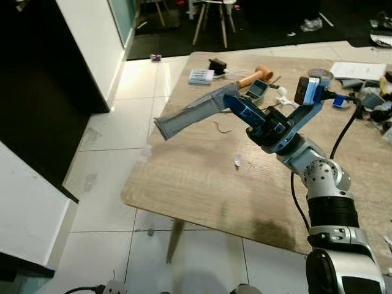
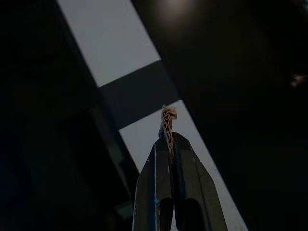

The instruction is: Picking trash to rubbish bin

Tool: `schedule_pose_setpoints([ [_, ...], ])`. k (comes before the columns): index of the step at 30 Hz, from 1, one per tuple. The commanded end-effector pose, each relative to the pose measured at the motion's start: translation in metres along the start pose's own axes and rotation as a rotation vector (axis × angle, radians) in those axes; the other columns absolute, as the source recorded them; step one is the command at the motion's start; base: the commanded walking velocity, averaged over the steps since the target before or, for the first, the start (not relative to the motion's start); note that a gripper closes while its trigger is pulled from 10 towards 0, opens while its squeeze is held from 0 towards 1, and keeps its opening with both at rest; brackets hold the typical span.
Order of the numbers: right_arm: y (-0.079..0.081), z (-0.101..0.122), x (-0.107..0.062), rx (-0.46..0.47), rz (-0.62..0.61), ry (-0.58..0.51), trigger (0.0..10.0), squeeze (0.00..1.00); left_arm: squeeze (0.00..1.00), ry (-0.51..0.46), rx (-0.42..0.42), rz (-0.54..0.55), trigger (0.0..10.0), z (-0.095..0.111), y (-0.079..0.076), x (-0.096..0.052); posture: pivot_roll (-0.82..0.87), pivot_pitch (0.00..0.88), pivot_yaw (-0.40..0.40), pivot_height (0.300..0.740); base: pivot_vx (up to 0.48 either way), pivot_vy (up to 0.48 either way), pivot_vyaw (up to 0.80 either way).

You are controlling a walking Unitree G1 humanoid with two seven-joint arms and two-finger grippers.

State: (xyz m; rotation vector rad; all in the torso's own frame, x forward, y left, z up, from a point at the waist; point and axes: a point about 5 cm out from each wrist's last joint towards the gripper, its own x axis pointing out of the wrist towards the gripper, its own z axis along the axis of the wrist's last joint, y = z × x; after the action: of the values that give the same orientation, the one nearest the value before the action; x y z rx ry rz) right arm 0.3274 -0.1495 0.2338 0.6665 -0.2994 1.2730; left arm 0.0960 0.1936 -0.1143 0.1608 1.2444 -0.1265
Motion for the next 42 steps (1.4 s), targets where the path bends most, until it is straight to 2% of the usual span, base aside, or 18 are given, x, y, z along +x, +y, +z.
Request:
schedule_pose_setpoints([
  [1,0.006,-0.007,0.006,0.035,0.05,0.013,10.0,0.0,0.0,0.019,-0.013,-0.017,10.0,-0.005,-0.008,0.0,-0.07,0.043,0.072,0.74,0.0,0.0,0.0],
  [6,0.017,-0.032,0.013,0.096,0.095,0.118,10.0,0.0,0.0,0.023,-0.019,-0.009,10.0,-0.004,-0.008,0.001,-0.07,0.043,0.068,0.74,0.0,0.0,0.0],
  [8,0.022,-0.055,0.015,0.127,0.095,0.2,10.0,0.0,0.0,0.028,-0.017,-0.008,10.0,-0.005,-0.009,0.001,-0.07,0.043,0.066,0.74,-0.15,0.0,0.0],
  [9,0.022,-0.055,0.015,0.127,0.095,0.2,10.0,0.0,0.0,0.028,-0.017,-0.008,10.0,-0.005,-0.009,0.001,-0.07,0.043,0.066,0.74,-0.3,0.0,0.0],
  [13,0.024,-0.081,0.016,0.139,0.075,0.321,10.0,0.0,0.0,0.034,-0.011,-0.008,10.0,-0.007,-0.009,0.0,-0.07,0.043,0.066,0.74,-0.331,0.0,0.0],
  [15,0.022,-0.102,0.011,0.132,0.04,0.449,10.0,0.0,0.0,0.039,-0.009,-0.007,10.0,-0.009,-0.008,0.0,-0.07,0.043,0.064,0.74,-0.345,0.0,0.0],
  [17,0.022,-0.102,0.011,0.132,0.04,0.449,10.0,0.0,0.0,0.039,-0.009,-0.007,10.0,-0.009,-0.008,0.0,-0.07,0.043,0.064,0.74,-0.345,0.0,0.0],
  [19,0.02,-0.119,0.004,0.122,0.011,0.551,10.0,0.0,0.0,0.042,-0.01,-0.007,10.0,-0.012,-0.008,0.0,-0.06,0.045,0.055,0.74,-0.345,0.0,0.0],
  [22,0.02,-0.126,-0.001,0.124,-0.001,0.595,10.0,0.0,0.0,0.044,-0.011,-0.006,10.0,-0.013,-0.008,-0.001,-0.06,0.046,0.053,0.74,-0.345,0.0,0.0],
  [27,0.02,-0.148,-0.016,0.118,-0.043,0.738,10.0,0.0,0.0,0.052,-0.014,-0.007,10.0,-0.017,-0.009,-0.001,-0.06,0.043,0.047,0.74,-0.344,0.0,0.0],
  [30,0.019,-0.151,-0.018,0.114,-0.048,0.758,10.0,0.0,0.0,0.052,-0.013,-0.008,10.0,-0.018,-0.009,-0.001,-0.06,0.043,0.047,0.74,-0.345,0.0,0.0],
  [31,0.017,-0.157,-0.023,0.096,-0.072,0.811,10.0,0.0,0.0,0.052,-0.013,-0.009,10.0,-0.018,-0.009,-0.001,-0.07,0.04,0.044,0.74,-0.345,0.0,0.0],
  [32,0.017,-0.157,-0.023,0.096,-0.072,0.811,10.0,0.0,0.0,0.052,-0.013,-0.009,10.0,-0.018,-0.009,-0.001,-0.07,0.04,0.044,0.74,-0.345,0.0,0.0],
  [35,0.005,-0.177,-0.044,0.02,-0.172,0.982,10.0,0.0,0.0,0.049,-0.011,-0.012,10.0,-0.016,-0.01,-0.001,-0.07,0.039,0.04,0.74,-0.345,0.0,0.0],
  [36,0.005,-0.177,-0.044,0.02,-0.172,0.982,10.0,0.0,0.0,0.049,-0.011,-0.012,10.0,-0.016,-0.01,-0.001,-0.07,0.039,0.04,0.74,-0.345,0.0,0.0],
  [38,-0.005,-0.188,-0.062,-0.029,-0.286,1.075,10.0,0.0,0.0,0.045,-0.012,-0.011,10.0,-0.015,-0.01,-0.001,-0.06,0.038,0.038,0.74,-0.347,0.0,0.0],
  [40,-0.008,-0.191,-0.068,-0.04,-0.323,1.101,10.0,0.0,0.0,0.044,-0.013,-0.011,10.0,-0.015,-0.01,-0.001,-0.06,0.038,0.037,0.74,-0.343,0.0,0.0],
  [42,-0.015,-0.199,-0.089,-0.074,-0.442,1.176,10.0,0.0,0.0,0.042,-0.016,-0.013,10.0,-0.015,-0.012,-0.001,-0.06,0.042,0.037,0.74,-0.345,0.0,0.0],
])
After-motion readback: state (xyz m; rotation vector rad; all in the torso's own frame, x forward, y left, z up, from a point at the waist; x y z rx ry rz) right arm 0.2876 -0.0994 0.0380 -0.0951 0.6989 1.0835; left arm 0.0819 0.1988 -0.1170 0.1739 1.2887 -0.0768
